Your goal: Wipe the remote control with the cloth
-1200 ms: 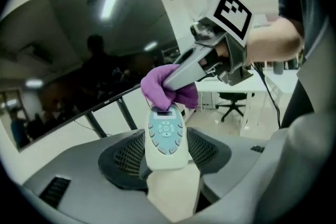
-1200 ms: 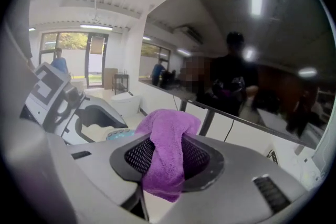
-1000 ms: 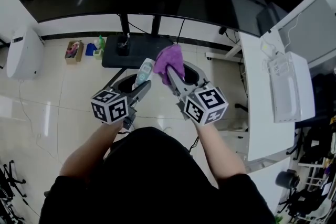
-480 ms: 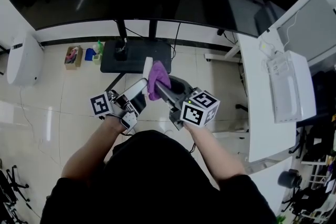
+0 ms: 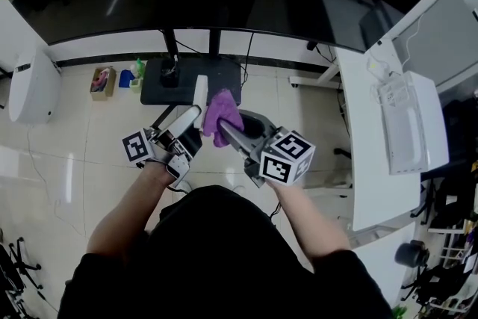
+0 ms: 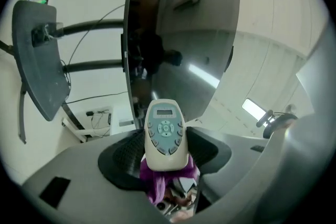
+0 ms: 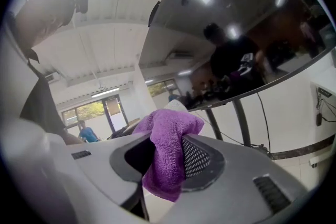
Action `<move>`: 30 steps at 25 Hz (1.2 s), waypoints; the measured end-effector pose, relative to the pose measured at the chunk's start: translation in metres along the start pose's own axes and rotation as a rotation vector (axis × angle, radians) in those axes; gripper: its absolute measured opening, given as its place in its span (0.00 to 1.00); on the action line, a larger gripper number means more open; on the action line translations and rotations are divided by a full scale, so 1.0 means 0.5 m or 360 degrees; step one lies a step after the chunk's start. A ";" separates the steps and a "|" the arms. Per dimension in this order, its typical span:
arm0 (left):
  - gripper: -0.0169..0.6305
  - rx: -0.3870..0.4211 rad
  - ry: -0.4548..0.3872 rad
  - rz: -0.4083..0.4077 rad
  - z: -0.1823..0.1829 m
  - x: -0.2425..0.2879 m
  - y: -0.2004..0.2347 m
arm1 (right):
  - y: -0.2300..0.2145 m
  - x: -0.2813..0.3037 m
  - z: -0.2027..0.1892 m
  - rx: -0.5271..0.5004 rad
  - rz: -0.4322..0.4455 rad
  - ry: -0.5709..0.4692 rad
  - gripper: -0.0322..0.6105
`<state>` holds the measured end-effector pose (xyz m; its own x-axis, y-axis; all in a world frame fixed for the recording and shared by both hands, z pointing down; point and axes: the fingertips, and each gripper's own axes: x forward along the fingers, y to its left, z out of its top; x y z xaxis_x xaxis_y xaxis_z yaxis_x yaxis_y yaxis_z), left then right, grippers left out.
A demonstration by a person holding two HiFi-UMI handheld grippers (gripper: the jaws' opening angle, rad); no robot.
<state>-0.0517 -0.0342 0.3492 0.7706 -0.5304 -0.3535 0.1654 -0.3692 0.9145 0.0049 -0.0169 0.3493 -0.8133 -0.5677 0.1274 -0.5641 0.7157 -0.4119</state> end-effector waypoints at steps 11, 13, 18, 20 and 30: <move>0.39 -0.0065 0.0229 -0.0050 -0.093 0.006 -0.009 | -0.042 -0.014 0.030 0.0002 -0.0098 -0.0076 0.27; 0.39 -0.0055 0.0245 -0.0034 -0.096 0.004 -0.005 | -0.051 -0.015 0.039 -0.0008 -0.0127 -0.0088 0.27; 0.39 0.0280 0.0245 0.0210 -0.091 0.004 0.025 | -0.065 -0.051 0.017 -0.0243 -0.0316 -0.0010 0.27; 0.39 0.0585 0.0273 0.0482 -0.080 -0.004 0.062 | -0.081 -0.075 -0.003 -0.0392 -0.0431 0.0079 0.27; 0.39 0.1415 0.0397 0.1634 0.004 -0.084 0.297 | -0.134 -0.145 -0.127 -0.0474 -0.0537 0.0396 0.27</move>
<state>-0.0609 -0.0683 0.4993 0.4113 -0.7438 0.5269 -0.9105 -0.3083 0.2756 0.0926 0.0019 0.4248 -0.5681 -0.6990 0.4343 -0.7875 0.6150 -0.0403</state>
